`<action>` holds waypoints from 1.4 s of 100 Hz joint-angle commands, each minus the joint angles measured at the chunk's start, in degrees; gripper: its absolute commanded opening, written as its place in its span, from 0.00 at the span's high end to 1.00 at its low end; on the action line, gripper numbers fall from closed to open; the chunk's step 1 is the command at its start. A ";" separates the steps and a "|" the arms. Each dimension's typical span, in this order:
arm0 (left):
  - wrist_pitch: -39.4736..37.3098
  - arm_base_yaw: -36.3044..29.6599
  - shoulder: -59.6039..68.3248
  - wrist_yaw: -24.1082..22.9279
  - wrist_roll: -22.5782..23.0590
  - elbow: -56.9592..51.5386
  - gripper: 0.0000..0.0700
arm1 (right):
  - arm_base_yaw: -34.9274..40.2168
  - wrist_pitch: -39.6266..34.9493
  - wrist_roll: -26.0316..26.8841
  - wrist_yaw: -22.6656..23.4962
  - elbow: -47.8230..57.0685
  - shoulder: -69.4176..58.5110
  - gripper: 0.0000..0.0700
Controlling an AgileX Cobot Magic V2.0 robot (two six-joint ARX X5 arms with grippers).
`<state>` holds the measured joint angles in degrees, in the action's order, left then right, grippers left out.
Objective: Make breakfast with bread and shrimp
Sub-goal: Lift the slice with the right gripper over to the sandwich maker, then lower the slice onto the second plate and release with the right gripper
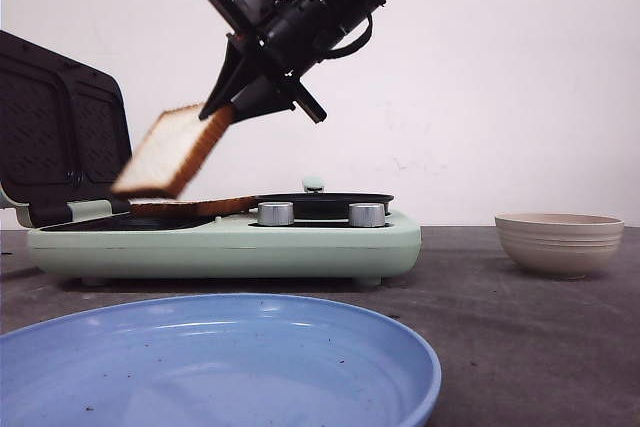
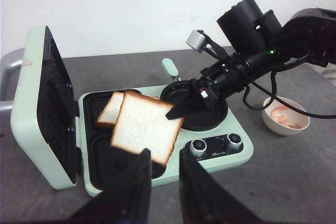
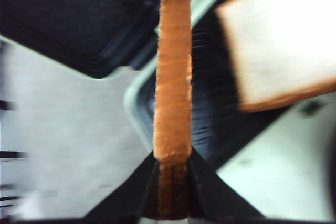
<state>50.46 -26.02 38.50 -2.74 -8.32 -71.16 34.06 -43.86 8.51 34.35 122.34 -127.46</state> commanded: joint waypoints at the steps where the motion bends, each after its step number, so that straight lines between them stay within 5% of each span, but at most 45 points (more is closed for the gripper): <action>1: -0.52 -0.33 0.15 0.22 0.31 -0.66 0.98 | 1.18 1.05 -5.53 -1.46 1.88 -1.22 1.00; 36: -0.55 -0.33 0.59 0.22 0.37 -0.66 0.98 | 3.32 3.13 -10.67 -1.38 1.88 -1.38 1.00; 55: -0.55 -0.33 0.79 0.22 0.57 -0.66 0.98 | 3.30 6.32 -10.67 2.27 1.88 -1.38 1.00; 140: 0.61 -0.33 0.79 0.22 0.81 -0.66 0.98 | 3.30 4.79 -12.17 3.30 1.88 -6.05 1.00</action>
<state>51.31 -26.02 38.94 -2.72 -8.23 -71.16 36.71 -38.89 -2.83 37.45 122.74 -131.76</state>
